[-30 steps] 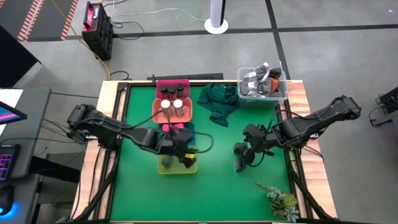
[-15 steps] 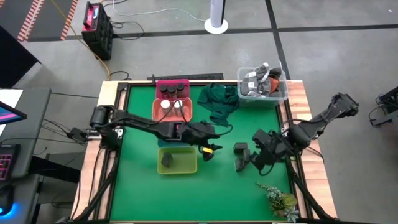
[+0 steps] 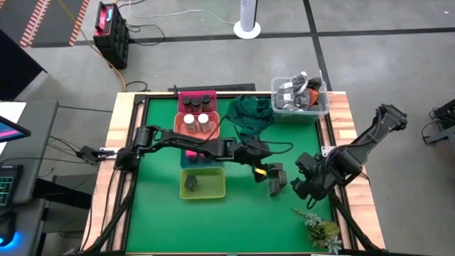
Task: Sort spices by type
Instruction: Put the top black spice can into the yellow bin
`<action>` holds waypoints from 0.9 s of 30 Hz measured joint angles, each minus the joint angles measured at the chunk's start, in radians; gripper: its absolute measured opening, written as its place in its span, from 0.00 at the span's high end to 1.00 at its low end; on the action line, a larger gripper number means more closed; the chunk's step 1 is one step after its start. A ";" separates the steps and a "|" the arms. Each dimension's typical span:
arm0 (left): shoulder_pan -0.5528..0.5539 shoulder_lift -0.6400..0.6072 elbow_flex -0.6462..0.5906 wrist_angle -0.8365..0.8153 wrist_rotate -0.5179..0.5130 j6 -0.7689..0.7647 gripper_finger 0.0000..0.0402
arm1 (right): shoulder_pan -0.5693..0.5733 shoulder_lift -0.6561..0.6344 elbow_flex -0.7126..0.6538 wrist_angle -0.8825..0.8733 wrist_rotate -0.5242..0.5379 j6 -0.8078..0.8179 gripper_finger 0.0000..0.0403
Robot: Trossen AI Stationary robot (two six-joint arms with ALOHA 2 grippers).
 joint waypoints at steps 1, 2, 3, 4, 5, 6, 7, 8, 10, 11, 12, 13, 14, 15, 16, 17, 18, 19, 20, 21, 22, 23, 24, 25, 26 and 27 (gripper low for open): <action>0.001 0.016 0.022 -0.009 0.012 0.013 0.41 | 0.004 0.000 0.000 0.000 0.000 0.002 0.19; 0.001 0.033 0.042 -0.012 0.020 0.020 0.39 | 0.004 0.000 0.000 -0.002 0.000 0.006 0.19; 0.001 0.048 0.056 -0.013 0.024 0.027 0.37 | 0.004 0.000 0.000 -0.002 0.000 0.011 0.19; 0.001 0.057 0.062 -0.024 0.028 0.034 0.35 | 0.002 0.000 0.000 -0.004 0.000 0.018 0.19; 0.001 0.065 0.063 -0.029 0.028 0.040 0.32 | 0.002 0.000 0.000 -0.005 0.000 0.024 0.19; 0.000 0.073 0.064 -0.028 0.031 0.043 0.30 | 0.002 0.000 0.000 -0.005 0.000 0.029 0.19; 0.000 0.078 0.065 -0.028 0.031 0.047 0.28 | 0.002 0.000 0.000 -0.005 0.000 0.037 0.19; 0.001 0.079 0.065 -0.036 0.031 0.055 0.26 | 0.002 0.000 0.000 -0.004 0.004 0.045 0.19; 0.001 0.080 0.065 -0.046 0.028 0.086 0.22 | 0.001 0.000 0.000 -0.005 0.027 0.063 0.19; 0.002 0.079 0.065 -0.046 0.019 0.106 0.21 | 0.001 0.000 0.000 -0.005 0.039 0.073 0.19; 0.003 0.079 0.065 -0.045 0.015 0.126 0.20 | 0.002 0.000 0.000 -0.005 0.049 0.081 0.19; 0.005 0.078 0.065 -0.045 0.015 0.144 0.19 | 0.001 0.000 0.000 -0.005 0.056 0.090 0.19; 0.007 0.078 0.065 -0.045 0.016 0.156 0.19 | 0.000 0.000 0.000 -0.005 0.061 0.097 0.19; 0.010 0.078 0.065 -0.047 0.023 0.160 0.19 | -0.003 0.000 0.000 -0.005 0.065 0.103 0.19; 0.014 0.079 0.065 -0.048 0.034 0.161 0.19 | -0.007 0.000 0.000 -0.005 0.069 0.110 0.19; 0.018 0.078 0.065 -0.048 0.047 0.158 0.19 | -0.012 0.000 0.000 -0.005 0.075 0.117 0.19; 0.023 0.078 0.065 -0.047 0.057 0.152 0.19 | -0.015 0.000 0.000 -0.004 0.079 0.120 0.19; 0.028 0.078 0.064 -0.044 0.068 0.146 0.20 | -0.021 0.000 0.000 -0.004 0.080 0.121 0.19; 0.032 0.078 0.056 -0.025 0.075 0.145 0.20 | -0.026 0.000 0.000 -0.004 0.080 0.121 0.19; 0.036 0.078 0.045 -0.007 0.081 0.145 0.20 | -0.031 0.000 0.000 -0.004 0.080 0.121 0.19; 0.040 0.079 0.036 0.004 0.093 0.144 0.20 | -0.035 0.000 0.000 -0.004 0.080 0.121 0.19; 0.043 0.079 0.032 0.003 0.105 0.142 0.20 | -0.041 0.000 0.000 -0.004 0.080 0.120 0.19; 0.044 0.079 0.029 0.000 0.124 0.141 0.20 | -0.046 0.000 0.000 -0.004 0.080 0.121 0.19; 0.044 0.079 0.023 0.003 0.142 0.134 0.20 | -0.049 0.000 0.000 -0.004 0.080 0.121 0.19; 0.043 0.078 0.015 0.008 0.154 0.130 0.20 | -0.052 0.000 0.000 -0.004 0.080 0.120 0.19; 0.042 0.078 0.009 0.008 0.156 0.131 0.20 | -0.053 0.000 0.000 -0.004 0.080 0.120 0.19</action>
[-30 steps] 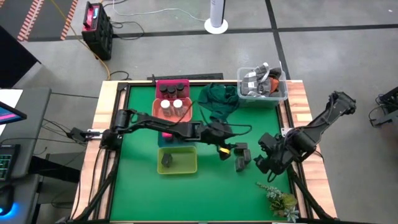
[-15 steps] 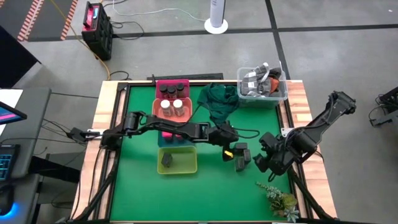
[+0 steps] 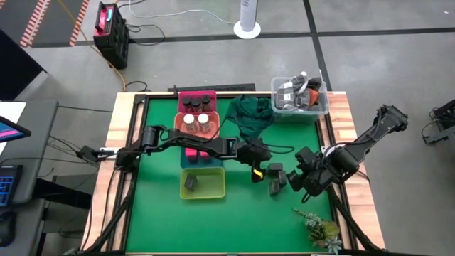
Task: Sort spices by type
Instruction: Put the top black spice can into the yellow bin
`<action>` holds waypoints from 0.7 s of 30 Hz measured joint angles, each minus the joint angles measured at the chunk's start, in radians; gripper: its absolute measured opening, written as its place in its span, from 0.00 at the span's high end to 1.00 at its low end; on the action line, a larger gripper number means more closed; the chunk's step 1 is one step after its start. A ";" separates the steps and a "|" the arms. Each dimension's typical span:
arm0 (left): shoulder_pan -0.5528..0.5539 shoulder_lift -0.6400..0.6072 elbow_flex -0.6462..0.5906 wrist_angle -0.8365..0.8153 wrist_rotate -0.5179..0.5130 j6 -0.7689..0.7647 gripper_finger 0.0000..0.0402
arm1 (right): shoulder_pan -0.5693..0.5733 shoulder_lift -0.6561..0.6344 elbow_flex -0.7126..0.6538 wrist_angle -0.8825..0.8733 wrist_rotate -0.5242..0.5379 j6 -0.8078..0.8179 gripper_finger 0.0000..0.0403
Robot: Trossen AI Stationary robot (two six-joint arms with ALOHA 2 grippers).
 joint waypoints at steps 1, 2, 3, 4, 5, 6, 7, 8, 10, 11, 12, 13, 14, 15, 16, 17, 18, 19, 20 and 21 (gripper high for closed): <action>-0.003 0.000 -0.007 0.000 0.000 0.003 0.20 | 0.001 0.000 0.000 0.001 0.000 0.000 0.19; -0.006 0.000 -0.013 -0.002 0.000 0.011 0.20 | 0.001 0.000 0.000 0.003 0.000 0.000 0.19; -0.008 0.000 -0.020 -0.002 0.000 0.021 0.20 | 0.001 0.000 0.000 0.003 0.000 0.000 0.19; -0.010 0.000 -0.028 0.005 0.000 0.029 0.20 | 0.001 0.000 0.000 0.003 0.000 0.000 0.19; -0.012 0.000 -0.037 0.018 0.001 0.033 0.20 | 0.001 0.000 0.000 0.003 0.000 -0.001 0.19; -0.013 0.000 -0.046 0.031 0.002 0.033 0.20 | 0.001 0.000 0.000 0.003 0.000 -0.001 0.19; -0.013 0.000 -0.055 0.042 0.004 0.026 0.20 | 0.001 0.000 0.000 0.003 0.000 -0.001 0.19; -0.013 0.000 -0.064 0.049 0.008 0.017 0.20 | 0.001 0.000 0.000 0.003 0.000 -0.001 0.19; -0.013 0.001 -0.074 0.055 0.008 0.004 0.20 | 0.001 0.000 0.000 0.003 0.000 -0.001 0.19; -0.013 0.001 -0.074 0.060 0.006 0.004 0.20 | 0.001 0.000 0.000 0.003 0.000 -0.001 0.19; -0.013 0.001 -0.074 0.070 -0.003 0.008 0.20 | 0.001 0.000 0.000 0.003 0.000 -0.001 0.19; -0.013 0.001 -0.074 0.084 -0.009 0.014 0.20 | 0.001 0.000 0.000 0.003 0.001 -0.001 0.19; -0.013 0.001 -0.074 0.098 -0.012 0.017 0.20 | 0.001 0.000 0.000 0.003 0.002 -0.001 0.19; -0.013 0.001 -0.074 0.108 -0.015 0.018 0.20 | 0.001 0.000 0.000 0.003 0.002 -0.001 0.19; -0.011 0.001 -0.074 0.115 -0.015 0.017 0.20 | 0.001 0.000 0.000 0.003 0.003 -0.001 0.19; -0.011 0.015 -0.071 0.135 -0.015 0.014 0.20 | 0.001 0.000 0.000 0.003 0.003 -0.001 0.19; -0.011 0.031 -0.064 0.165 -0.013 0.004 0.20 | 0.001 0.000 0.000 0.003 0.003 -0.001 0.19; -0.011 0.037 -0.063 0.172 -0.010 -0.010 0.20 | 0.001 0.000 0.000 0.004 0.003 -0.001 0.19; -0.011 0.049 -0.065 0.161 -0.001 -0.026 0.20 | 0.001 0.001 0.000 0.005 0.003 0.000 0.19; -0.012 0.067 -0.065 0.189 0.002 -0.032 0.20 | 0.001 0.000 0.000 0.005 0.003 0.000 0.19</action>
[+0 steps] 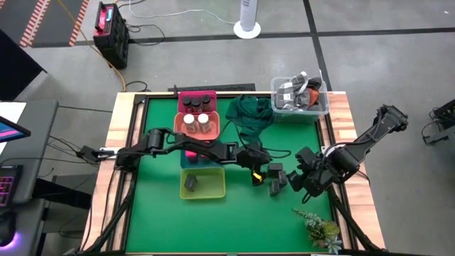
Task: Sort spices by type
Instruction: Put the top black spice can into the yellow bin
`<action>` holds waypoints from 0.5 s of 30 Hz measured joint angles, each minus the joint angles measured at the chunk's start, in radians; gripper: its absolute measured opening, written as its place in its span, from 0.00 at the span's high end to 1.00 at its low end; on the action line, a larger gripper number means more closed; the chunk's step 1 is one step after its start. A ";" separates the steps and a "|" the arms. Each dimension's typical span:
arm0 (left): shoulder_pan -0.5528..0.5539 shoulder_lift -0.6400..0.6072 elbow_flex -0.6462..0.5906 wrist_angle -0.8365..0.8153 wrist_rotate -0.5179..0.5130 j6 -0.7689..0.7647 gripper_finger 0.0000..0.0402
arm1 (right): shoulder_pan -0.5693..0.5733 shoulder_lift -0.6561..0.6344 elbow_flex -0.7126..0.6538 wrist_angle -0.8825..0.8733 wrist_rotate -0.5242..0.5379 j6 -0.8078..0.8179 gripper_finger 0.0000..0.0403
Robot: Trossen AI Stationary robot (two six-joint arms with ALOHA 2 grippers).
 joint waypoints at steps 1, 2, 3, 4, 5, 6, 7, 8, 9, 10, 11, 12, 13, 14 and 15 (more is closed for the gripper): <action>-0.003 0.013 0.002 0.018 -0.003 -0.009 0.20 | 0.000 0.000 0.000 0.000 0.000 0.000 0.19; -0.006 0.019 0.001 0.017 -0.011 -0.017 0.20 | 0.000 0.000 0.000 0.003 0.000 0.002 0.19; -0.010 0.021 0.001 0.017 -0.023 -0.021 0.20 | 0.000 0.000 0.000 0.005 0.000 0.008 0.19; -0.013 0.020 0.001 0.017 -0.040 -0.022 0.20 | 0.000 0.000 0.000 0.003 0.000 0.013 0.19; -0.016 0.017 0.003 0.018 -0.062 -0.019 0.20 | 0.000 0.000 0.000 0.002 0.000 0.015 0.19; -0.018 0.015 0.005 0.020 -0.081 -0.006 0.20 | 0.000 0.000 0.000 0.002 0.000 0.017 0.19; -0.020 0.014 0.005 0.021 -0.091 0.011 0.20 | 0.000 0.000 0.000 0.002 0.000 0.017 0.19; -0.020 0.014 0.005 0.024 -0.094 0.028 0.20 | 0.000 0.000 0.000 0.001 0.000 0.017 0.19; -0.020 0.015 0.005 0.025 -0.096 0.043 0.20 | 0.000 0.000 0.000 0.000 0.002 0.017 0.19; -0.019 0.017 0.004 0.026 -0.096 0.051 0.21 | 0.000 0.000 0.000 -0.001 0.003 0.017 0.19; -0.019 0.017 0.004 0.032 -0.094 0.053 0.21 | 0.000 0.000 0.000 -0.001 0.003 0.017 0.19; -0.019 0.017 0.004 0.035 -0.094 0.053 0.23 | 0.000 0.000 0.000 -0.001 0.003 0.017 0.19; -0.019 0.017 0.004 0.038 -0.094 0.052 0.24 | 0.000 0.000 0.000 -0.001 0.003 0.017 0.19; -0.019 0.016 0.004 0.039 -0.094 0.049 0.27 | 0.000 0.000 0.000 -0.001 0.003 0.017 0.19; -0.019 0.016 0.004 0.038 -0.093 0.043 0.30 | 0.000 0.000 0.000 -0.001 0.004 0.017 0.19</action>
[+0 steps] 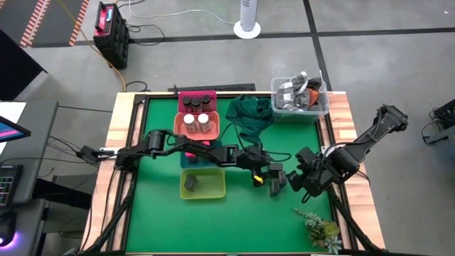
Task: Sort spices by type
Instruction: Put the top black spice can into the yellow bin
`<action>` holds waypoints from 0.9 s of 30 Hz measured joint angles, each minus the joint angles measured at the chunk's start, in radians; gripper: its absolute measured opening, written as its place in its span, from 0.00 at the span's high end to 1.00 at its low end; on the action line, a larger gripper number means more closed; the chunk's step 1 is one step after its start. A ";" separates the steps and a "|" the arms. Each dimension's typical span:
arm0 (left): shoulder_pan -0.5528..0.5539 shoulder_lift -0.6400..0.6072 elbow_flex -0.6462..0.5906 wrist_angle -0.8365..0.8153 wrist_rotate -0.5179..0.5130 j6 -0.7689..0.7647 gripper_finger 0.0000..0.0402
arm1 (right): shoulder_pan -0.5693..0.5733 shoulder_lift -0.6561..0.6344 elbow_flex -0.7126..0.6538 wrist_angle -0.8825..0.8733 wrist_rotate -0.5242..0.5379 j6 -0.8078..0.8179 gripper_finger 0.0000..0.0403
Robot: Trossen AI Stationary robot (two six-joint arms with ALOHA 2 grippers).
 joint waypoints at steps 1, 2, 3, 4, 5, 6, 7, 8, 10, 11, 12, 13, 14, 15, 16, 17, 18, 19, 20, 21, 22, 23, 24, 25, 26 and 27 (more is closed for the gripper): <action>0.000 0.000 0.000 -0.001 0.001 -0.006 0.33 | 0.000 0.000 0.000 0.000 0.000 0.000 0.19; 0.000 0.000 0.000 -0.001 0.002 -0.015 0.37 | 0.000 0.000 0.000 -0.001 0.000 0.000 0.19; 0.000 0.000 0.000 0.002 0.002 -0.025 0.41 | 0.000 0.000 0.000 0.000 0.001 0.000 0.19; 0.000 0.000 0.000 0.008 0.002 -0.032 0.44 | 0.000 0.000 0.000 0.000 0.004 0.000 0.19; 0.000 0.000 0.000 0.016 0.002 -0.039 0.49 | 0.000 0.000 0.000 -0.001 0.005 0.000 0.19; 0.000 0.000 0.000 0.019 0.002 -0.047 0.53 | 0.000 0.000 0.000 0.000 0.009 0.000 0.19; 0.000 0.000 0.000 0.020 0.002 -0.054 0.57 | 0.000 0.000 0.000 0.000 0.013 0.000 0.19; 0.000 0.000 0.000 0.020 0.002 -0.064 0.61 | 0.000 0.000 0.000 0.000 0.016 0.000 0.19; 0.000 0.000 0.000 0.022 0.002 -0.093 0.68 | 0.000 0.000 0.000 0.000 0.018 0.000 0.19; 0.001 0.000 0.000 0.022 0.002 -0.112 0.70 | 0.000 0.000 0.000 -0.001 0.018 0.000 0.19; 0.004 0.000 0.000 0.022 0.002 -0.129 0.70 | 0.000 0.000 0.000 -0.001 0.018 0.000 0.19; 0.007 -0.002 0.000 0.019 0.002 -0.147 0.70 | 0.000 0.000 0.000 -0.001 0.018 -0.001 0.19; 0.011 -0.007 0.000 0.008 0.003 -0.166 0.70 | 0.000 0.000 0.000 -0.001 0.018 -0.004 0.19; 0.017 -0.013 0.000 -0.007 0.005 -0.184 0.70 | 0.000 0.000 0.000 -0.001 0.018 -0.010 0.19; 0.024 -0.023 0.000 -0.024 0.004 -0.200 0.70 | 0.000 0.000 0.000 -0.002 0.018 -0.018 0.19; 0.031 -0.032 0.000 -0.039 0.004 -0.210 0.70 | 0.000 0.000 0.000 -0.004 0.018 -0.023 0.19; 0.039 -0.045 0.000 -0.059 0.003 -0.211 0.70 | 0.000 0.000 0.000 -0.010 0.018 -0.024 0.19; 0.045 -0.061 0.000 -0.083 0.002 -0.208 0.70 | 0.000 0.000 0.000 -0.019 0.018 -0.026 0.19; 0.053 -0.080 0.000 -0.106 0.002 -0.196 0.70 | 0.000 0.000 0.000 -0.031 0.019 -0.027 0.19; 0.060 -0.102 0.000 -0.135 -0.005 -0.181 0.70 | 0.000 0.000 0.000 -0.042 0.018 -0.027 0.19; 0.066 -0.123 0.000 -0.164 -0.014 -0.167 0.70 | 0.000 0.000 0.000 -0.052 0.019 -0.027 0.19; 0.073 -0.149 0.000 -0.199 -0.020 -0.154 0.70 | 0.000 0.000 0.000 -0.062 0.019 -0.027 0.19; 0.078 -0.174 0.000 -0.244 -0.027 -0.139 0.69 | 0.000 0.000 0.000 -0.068 0.019 -0.027 0.19; 0.084 -0.197 0.000 -0.284 -0.034 -0.125 0.69 | 0.000 0.000 0.000 -0.071 0.022 -0.028 0.19; 0.087 -0.225 0.000 -0.328 -0.038 -0.114 0.69 | 0.000 0.000 0.000 -0.075 0.027 -0.028 0.19; 0.090 -0.254 0.000 -0.383 -0.040 -0.107 0.69 | 0.000 0.000 0.000 -0.076 0.035 -0.030 0.19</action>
